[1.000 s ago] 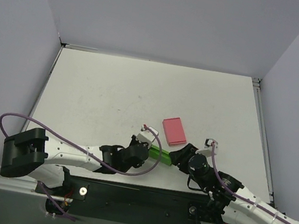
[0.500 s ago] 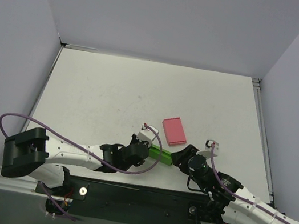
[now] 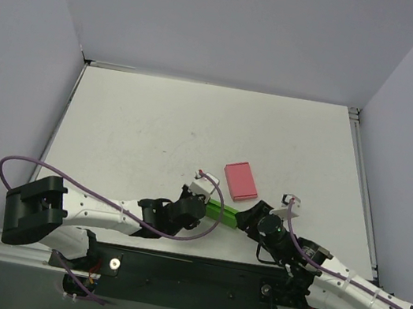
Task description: Fold the paper box
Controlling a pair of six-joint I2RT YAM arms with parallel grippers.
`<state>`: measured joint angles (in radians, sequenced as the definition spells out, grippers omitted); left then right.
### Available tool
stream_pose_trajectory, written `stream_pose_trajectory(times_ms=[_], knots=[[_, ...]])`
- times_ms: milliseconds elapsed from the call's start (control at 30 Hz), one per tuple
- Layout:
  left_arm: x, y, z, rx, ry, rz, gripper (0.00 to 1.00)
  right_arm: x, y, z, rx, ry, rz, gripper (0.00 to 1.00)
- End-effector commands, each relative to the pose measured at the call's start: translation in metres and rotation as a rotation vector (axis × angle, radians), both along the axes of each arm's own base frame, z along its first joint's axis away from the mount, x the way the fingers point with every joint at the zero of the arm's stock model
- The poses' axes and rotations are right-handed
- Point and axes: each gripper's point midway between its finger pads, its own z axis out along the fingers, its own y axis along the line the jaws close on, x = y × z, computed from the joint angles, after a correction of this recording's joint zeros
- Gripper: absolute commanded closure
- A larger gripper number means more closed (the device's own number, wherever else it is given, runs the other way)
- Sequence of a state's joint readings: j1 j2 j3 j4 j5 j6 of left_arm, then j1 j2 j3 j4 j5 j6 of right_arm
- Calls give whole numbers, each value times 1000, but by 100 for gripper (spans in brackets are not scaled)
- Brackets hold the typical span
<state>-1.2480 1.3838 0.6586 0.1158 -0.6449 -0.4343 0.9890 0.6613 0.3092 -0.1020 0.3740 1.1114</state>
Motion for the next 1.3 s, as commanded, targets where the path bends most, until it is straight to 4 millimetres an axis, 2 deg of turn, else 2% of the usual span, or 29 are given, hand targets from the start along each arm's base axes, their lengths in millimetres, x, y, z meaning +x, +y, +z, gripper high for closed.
stream_pose_trajectory(times_ms=[0,333,433,467,633,900,1267], knots=[[-25,12,-39,107,124,-82,100,3,-7,-9,-22,-1,-37,54],[-26,7,-35,105,113,-114,100,2,-10,-16,-21,10,-49,57],[-27,7,-32,101,106,-127,91,1,-10,-19,-16,22,-58,59],[-27,7,-30,101,100,-131,83,2,-10,-19,-11,21,-64,59],[-28,4,-18,80,77,-170,68,1,-12,-22,-8,29,-77,61],[-31,1,-10,67,55,-222,59,2,-13,-22,-3,26,-92,63],[-38,-3,3,17,33,-290,54,7,-9,-15,-3,9,-90,64]])
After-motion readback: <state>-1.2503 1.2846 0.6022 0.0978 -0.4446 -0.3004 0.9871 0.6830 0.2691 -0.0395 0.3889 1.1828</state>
